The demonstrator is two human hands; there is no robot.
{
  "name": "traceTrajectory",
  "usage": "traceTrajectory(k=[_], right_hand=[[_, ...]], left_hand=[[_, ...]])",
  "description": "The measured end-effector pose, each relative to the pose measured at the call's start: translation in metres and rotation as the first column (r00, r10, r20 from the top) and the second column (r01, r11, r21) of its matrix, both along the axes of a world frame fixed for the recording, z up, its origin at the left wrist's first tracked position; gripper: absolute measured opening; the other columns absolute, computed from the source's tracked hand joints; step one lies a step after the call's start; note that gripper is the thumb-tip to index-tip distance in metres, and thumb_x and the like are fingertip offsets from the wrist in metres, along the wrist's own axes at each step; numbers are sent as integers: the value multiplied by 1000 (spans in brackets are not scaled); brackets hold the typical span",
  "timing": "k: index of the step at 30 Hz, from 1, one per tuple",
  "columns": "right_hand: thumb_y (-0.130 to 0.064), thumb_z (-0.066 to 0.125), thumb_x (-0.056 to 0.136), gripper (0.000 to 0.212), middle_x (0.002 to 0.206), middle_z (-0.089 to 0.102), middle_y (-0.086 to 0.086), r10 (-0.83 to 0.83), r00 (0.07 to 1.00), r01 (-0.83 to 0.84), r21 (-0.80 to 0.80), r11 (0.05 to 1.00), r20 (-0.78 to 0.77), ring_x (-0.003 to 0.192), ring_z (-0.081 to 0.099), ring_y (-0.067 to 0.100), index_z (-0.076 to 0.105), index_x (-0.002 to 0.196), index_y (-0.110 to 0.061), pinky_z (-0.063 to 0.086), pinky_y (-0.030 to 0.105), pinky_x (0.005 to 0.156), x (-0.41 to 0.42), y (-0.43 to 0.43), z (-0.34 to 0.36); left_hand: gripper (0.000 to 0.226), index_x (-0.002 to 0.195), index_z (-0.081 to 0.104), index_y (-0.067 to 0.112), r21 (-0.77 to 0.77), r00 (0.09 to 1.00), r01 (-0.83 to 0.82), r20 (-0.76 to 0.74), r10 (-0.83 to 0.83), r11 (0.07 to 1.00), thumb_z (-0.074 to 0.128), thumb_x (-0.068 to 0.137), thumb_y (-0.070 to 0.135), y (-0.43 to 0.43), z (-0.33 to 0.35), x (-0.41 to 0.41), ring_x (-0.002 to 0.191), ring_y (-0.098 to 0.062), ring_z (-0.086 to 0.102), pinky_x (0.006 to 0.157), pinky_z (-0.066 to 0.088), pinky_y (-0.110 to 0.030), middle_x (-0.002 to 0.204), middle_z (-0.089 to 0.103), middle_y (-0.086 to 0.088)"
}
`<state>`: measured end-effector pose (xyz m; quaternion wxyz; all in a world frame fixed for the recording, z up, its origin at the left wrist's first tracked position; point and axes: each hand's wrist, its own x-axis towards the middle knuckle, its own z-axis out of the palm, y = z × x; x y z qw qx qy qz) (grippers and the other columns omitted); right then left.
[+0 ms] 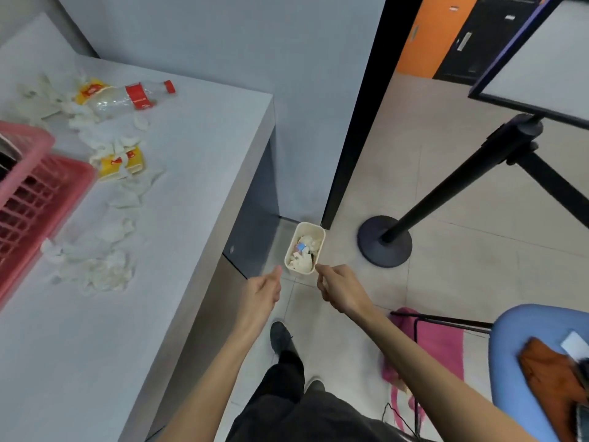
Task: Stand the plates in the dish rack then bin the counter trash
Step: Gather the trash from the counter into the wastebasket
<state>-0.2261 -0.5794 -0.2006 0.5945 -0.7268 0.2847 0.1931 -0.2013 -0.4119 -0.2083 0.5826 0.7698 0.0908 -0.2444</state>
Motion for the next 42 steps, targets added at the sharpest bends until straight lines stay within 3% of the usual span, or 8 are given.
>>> traceTrajectory(k=[8,14,18,25,29,35,39,42], right_hand=[[-13,42,95,34,54,42,-1,-106,994,105,-30,994,-10,50,35,12,55,65,-6,26,22,46,48,-25,-51],[-9,35,97,33,63,48,1,-142,990,142,-2,990,-7,52,41,3,62,83,4,33,15,49,63,-48,-94],[-3,37,96,28,65,55,-14,-111,994,111,-6,994,-13,58,47,-3,64,88,1,36,9,56,81,-67,-144],[-13,43,91,25,76,61,-10,-120,991,121,-13,993,56,67,50,-1,67,87,-11,37,17,67,118,-100,-271],[-18,43,86,26,71,61,-14,-154,983,152,28,988,99,64,50,-3,67,85,-10,38,16,65,141,-116,-354],[-6,44,93,24,71,62,-14,-154,976,148,47,988,156,66,52,-4,67,86,-3,38,11,63,173,-134,-466],[-5,44,95,24,68,58,-15,-137,972,134,28,991,190,61,49,-5,67,89,-2,37,11,63,192,-145,-522],[-7,44,95,25,68,58,-17,-95,970,99,-9,995,223,62,48,-3,68,86,-10,37,17,65,208,-153,-556]], left_hand=[[45,59,46,14,19,983,184,12,-184,983,52,102,29,-18,-51,76,45,-5,32,51,28,-23,49,38,11],[38,64,56,19,67,973,229,-45,-226,971,55,100,33,-39,-94,110,51,0,43,58,36,-24,52,50,14],[37,63,55,24,68,974,218,-78,-212,974,55,100,24,-58,-142,125,49,1,41,55,31,-24,50,48,18],[28,70,61,19,113,981,188,-76,-180,976,57,98,20,-90,-271,149,50,0,41,55,33,-22,54,52,18],[22,74,65,21,149,974,224,-72,-215,963,60,96,23,-110,-360,169,58,-14,43,60,36,-30,63,57,1],[13,84,66,22,230,954,299,-57,-293,926,61,95,24,-142,-479,203,58,-11,49,52,35,-12,74,60,0],[9,88,66,22,238,928,370,-60,-367,898,60,94,19,-157,-547,220,78,-17,60,65,42,-22,87,63,8],[6,92,66,18,255,892,445,-37,-451,859,61,94,17,-165,-588,230,83,-11,58,70,41,-14,91,64,10]])
